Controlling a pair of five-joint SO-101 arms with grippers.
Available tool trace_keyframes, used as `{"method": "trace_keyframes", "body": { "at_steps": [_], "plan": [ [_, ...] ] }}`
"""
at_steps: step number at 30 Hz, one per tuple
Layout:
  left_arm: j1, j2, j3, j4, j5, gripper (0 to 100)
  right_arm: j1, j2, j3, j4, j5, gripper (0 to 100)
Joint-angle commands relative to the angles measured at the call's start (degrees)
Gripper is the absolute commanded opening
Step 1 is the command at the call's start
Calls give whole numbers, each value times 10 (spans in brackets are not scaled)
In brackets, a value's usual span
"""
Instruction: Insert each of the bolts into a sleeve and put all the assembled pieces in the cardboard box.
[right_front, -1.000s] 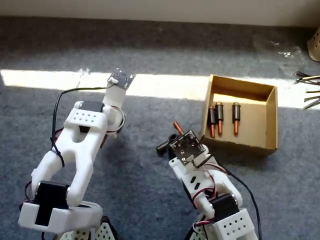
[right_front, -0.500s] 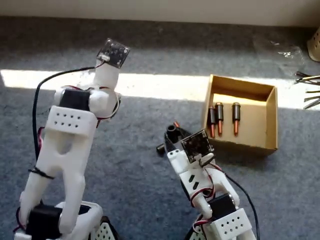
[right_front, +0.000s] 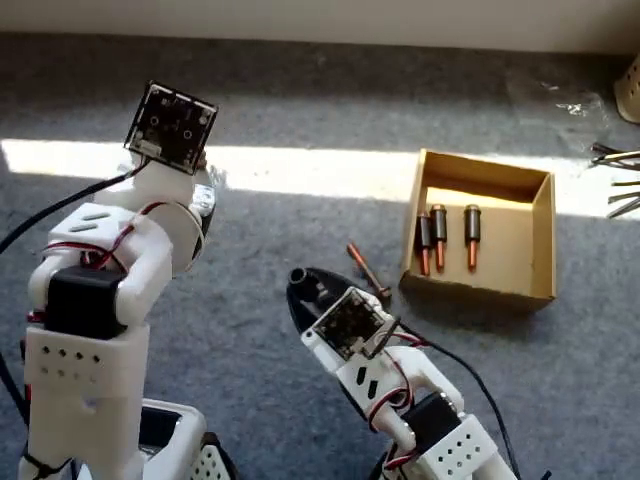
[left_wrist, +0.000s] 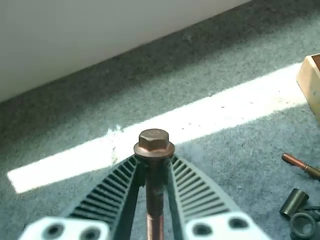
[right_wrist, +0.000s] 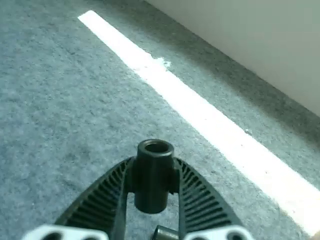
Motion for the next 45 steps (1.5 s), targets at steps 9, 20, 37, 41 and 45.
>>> {"method": "trace_keyframes", "body": {
  "at_steps": [9,20,37,41,45],
  "plan": [
    [58,-145,-33,-42,105,5,-9,-6,26,-107,-89,4],
    [62,-149,-19,-46,107,5,-8,-8,27,-112,-96,4],
    [64,-315,230,-238,109,5,22,-102,50,-80,-144,4],
    [64,-320,237,-248,156,5,22,-102,51,-80,-168,4],
    [64,-320,267,-283,217,5,22,-102,51,-80,-168,4]
  ]
}}
